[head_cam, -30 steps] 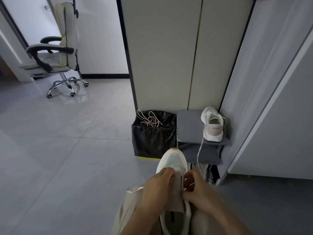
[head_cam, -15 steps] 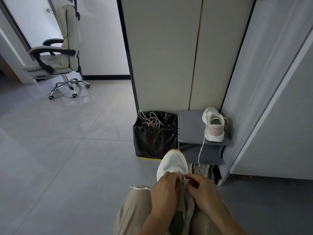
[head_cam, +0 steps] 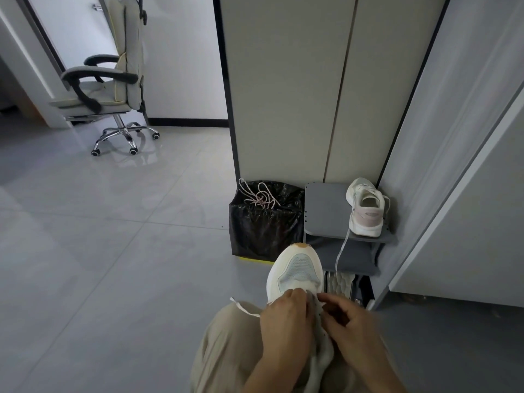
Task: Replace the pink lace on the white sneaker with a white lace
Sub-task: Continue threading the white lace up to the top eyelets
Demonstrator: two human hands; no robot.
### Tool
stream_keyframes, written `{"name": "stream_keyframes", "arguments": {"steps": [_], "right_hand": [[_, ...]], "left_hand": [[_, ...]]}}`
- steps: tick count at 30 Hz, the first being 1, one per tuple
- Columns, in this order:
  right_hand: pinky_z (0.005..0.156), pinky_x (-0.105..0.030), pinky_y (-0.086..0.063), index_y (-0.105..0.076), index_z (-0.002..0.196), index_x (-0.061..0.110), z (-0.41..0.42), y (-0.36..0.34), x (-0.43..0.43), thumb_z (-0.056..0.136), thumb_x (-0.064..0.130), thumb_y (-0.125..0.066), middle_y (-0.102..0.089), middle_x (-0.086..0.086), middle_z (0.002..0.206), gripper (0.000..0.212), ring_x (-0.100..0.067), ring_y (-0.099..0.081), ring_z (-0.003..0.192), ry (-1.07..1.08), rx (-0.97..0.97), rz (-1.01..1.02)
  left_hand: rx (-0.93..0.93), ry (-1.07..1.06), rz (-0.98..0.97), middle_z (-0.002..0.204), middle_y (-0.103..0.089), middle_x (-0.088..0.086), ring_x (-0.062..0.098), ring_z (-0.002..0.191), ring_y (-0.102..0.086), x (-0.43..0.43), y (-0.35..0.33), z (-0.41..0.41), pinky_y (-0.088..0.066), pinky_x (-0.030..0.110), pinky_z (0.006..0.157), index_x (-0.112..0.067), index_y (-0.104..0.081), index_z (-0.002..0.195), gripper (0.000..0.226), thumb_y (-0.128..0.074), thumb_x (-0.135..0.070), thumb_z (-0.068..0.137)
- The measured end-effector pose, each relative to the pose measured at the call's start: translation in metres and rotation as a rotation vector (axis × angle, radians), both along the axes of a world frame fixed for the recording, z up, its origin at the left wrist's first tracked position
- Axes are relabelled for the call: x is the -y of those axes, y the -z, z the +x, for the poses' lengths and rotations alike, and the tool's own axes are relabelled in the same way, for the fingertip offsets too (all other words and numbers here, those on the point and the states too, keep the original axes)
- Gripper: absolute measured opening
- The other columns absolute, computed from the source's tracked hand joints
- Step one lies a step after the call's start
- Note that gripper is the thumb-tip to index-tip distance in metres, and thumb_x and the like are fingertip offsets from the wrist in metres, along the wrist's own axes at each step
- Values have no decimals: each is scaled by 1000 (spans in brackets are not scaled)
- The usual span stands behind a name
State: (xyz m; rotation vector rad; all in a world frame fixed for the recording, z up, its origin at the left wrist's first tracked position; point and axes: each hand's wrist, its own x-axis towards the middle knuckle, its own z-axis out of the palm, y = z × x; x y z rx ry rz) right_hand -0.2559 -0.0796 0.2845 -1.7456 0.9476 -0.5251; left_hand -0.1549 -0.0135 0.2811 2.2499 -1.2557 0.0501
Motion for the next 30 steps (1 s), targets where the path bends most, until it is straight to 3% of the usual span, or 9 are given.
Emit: {"name": "stream_keyframes", "arguments": {"steps": [3,5,7,10,14,18,21,25,30], "right_hand": [[68,-11,-49,-62,90,39,-3,1,-7,78,3,-69,-68,8,80,38,4,-62,76,31,28,-56],[67,-7,-47,-65,95,33,-5,-1,-11,78,1,-69,-69,7,82,37,3,-62,78,23,51,-72],[67,-5,-46,-64,94,35,-9,-3,-15,78,-1,-68,-69,6,85,40,2,-62,80,1,65,-86],[70,-6,-46,-63,98,35,-13,-8,-22,79,-1,-67,-68,6,89,41,3,-61,82,-46,58,-98],[72,-5,-44,-60,99,36,-19,-18,-29,81,1,-65,-66,9,90,40,7,-59,85,-95,38,-154],[69,-5,-43,-61,101,30,-20,-21,-32,81,11,-69,-63,10,84,30,8,-56,82,-118,30,-235],[69,-6,-43,-64,104,23,-19,-12,-29,80,15,-70,-63,10,82,26,7,-56,84,-98,0,-276],[68,-6,-42,-64,106,19,-15,-6,-20,79,15,-71,-63,9,82,28,5,-55,87,-70,-29,-306],[65,-10,-44,-49,103,33,-2,-10,-14,83,38,-64,-55,15,98,26,4,-55,75,-47,-215,-369]], "left_hand": [[-57,26,-70,43,-51,-15,1,33,-44,-5,7,1,-11,1,38,-28,-51,48,18,-65,-29,59],[-204,-19,-193,59,-61,-14,2,49,-56,-15,10,0,-29,3,46,-24,-60,61,17,-59,-31,77],[-364,-80,-231,77,-65,-12,8,72,-62,-19,11,-4,-47,15,62,-19,-67,79,15,-59,-27,88],[-444,-89,-322,78,-59,-20,4,80,-60,-29,6,-9,-50,17,75,-25,-64,83,9,-63,-17,87],[-366,-67,-332,81,-58,-20,1,77,-57,-37,9,-12,-45,9,69,-20,-69,87,7,-61,-21,88],[-116,31,-352,65,-60,-14,-1,55,-52,-40,6,-6,-37,9,48,-24,-62,72,13,-51,-26,79],[48,124,-276,60,-60,-11,1,48,-54,-34,8,-2,-43,11,44,-23,-64,66,21,-46,-25,76],[-69,106,-342,64,-61,-10,2,51,-53,-23,16,2,-36,8,47,-24,-62,74,13,-50,-25,78],[-77,128,-349,68,-61,-12,2,57,-54,-12,28,9,-47,16,47,-29,-55,79,7,-48,-28,80]]}}
